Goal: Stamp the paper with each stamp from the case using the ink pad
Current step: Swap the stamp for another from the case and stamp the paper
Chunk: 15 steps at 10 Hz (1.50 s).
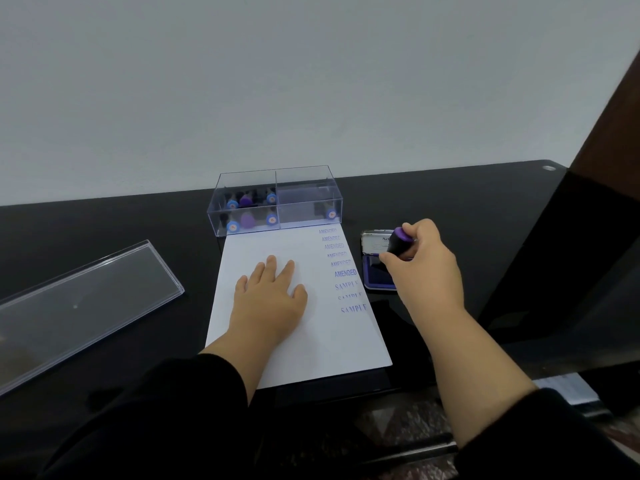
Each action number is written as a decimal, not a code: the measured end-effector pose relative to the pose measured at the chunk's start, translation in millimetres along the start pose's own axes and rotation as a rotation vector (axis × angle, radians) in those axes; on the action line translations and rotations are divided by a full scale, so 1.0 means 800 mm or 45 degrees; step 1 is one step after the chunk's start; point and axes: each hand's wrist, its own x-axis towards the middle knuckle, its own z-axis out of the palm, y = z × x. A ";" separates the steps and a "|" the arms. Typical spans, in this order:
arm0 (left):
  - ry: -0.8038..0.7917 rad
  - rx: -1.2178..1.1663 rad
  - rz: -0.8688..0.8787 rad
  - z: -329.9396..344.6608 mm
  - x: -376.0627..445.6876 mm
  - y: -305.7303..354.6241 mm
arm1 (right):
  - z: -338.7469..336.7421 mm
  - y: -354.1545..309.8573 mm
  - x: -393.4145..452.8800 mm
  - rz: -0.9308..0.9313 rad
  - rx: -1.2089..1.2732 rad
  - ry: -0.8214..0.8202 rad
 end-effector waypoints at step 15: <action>-0.011 0.013 0.011 -0.002 -0.002 0.002 | 0.001 0.011 0.002 -0.078 -0.218 -0.010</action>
